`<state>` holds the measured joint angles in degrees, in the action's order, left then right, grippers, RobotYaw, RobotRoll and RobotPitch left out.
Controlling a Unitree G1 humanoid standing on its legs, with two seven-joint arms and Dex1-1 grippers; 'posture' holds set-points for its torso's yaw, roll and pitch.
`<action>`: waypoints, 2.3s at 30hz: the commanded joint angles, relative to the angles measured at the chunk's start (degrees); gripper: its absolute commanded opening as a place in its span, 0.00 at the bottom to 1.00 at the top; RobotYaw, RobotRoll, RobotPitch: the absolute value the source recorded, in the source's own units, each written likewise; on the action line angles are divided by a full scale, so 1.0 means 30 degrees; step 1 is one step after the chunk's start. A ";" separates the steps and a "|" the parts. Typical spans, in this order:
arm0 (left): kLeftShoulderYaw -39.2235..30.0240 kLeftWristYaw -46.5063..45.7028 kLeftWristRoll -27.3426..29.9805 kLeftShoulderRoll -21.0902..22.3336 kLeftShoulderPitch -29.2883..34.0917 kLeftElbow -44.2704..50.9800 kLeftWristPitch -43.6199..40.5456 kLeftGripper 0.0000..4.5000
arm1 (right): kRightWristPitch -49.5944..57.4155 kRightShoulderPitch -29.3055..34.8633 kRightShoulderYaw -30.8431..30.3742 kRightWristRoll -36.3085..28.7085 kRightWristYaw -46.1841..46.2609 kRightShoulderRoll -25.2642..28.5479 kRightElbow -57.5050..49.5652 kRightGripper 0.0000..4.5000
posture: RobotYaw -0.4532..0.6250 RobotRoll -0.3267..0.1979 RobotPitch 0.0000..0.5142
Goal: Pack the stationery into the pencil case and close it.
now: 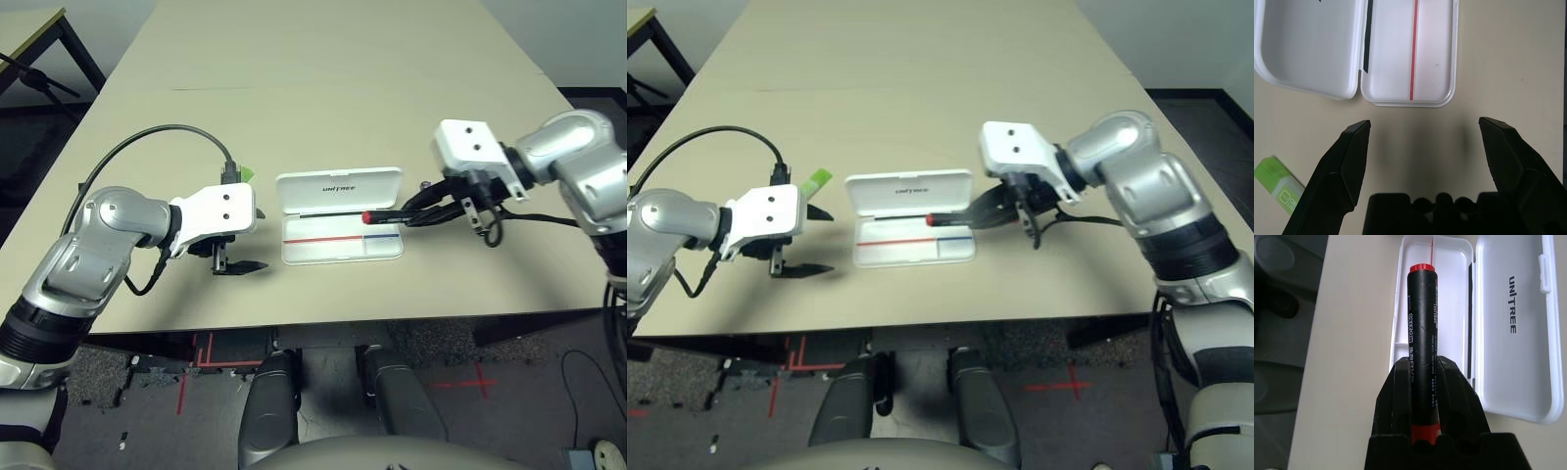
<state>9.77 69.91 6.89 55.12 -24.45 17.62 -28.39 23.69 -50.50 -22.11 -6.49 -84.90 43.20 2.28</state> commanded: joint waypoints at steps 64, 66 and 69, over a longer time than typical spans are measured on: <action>-0.0740 -0.0990 0.0375 0.0679 0.1398 0.0760 -0.0859 1.00 | 0.3326 0.6627 0.7339 -0.6467 0.3297 -0.0337 -0.4374 1.00 | 0.44 0.62 0.29; -0.0887 -0.1096 0.0447 0.0681 0.1487 0.0795 -0.1024 1.00 | 0.4462 0.7454 0.8298 -0.7202 0.4105 0.0206 -0.5563 1.00 | 0.43 0.62 0.29; -0.1082 -0.1321 0.0493 0.0671 0.1582 0.0799 -0.1353 1.00 | 0.5760 0.8651 0.9379 -0.8345 0.4844 0.0976 -0.7175 1.00 | 0.42 0.62 0.28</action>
<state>7.25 66.64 7.62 56.66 -20.41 19.40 -31.56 38.80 -25.84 4.03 -29.27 -71.71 45.18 -15.95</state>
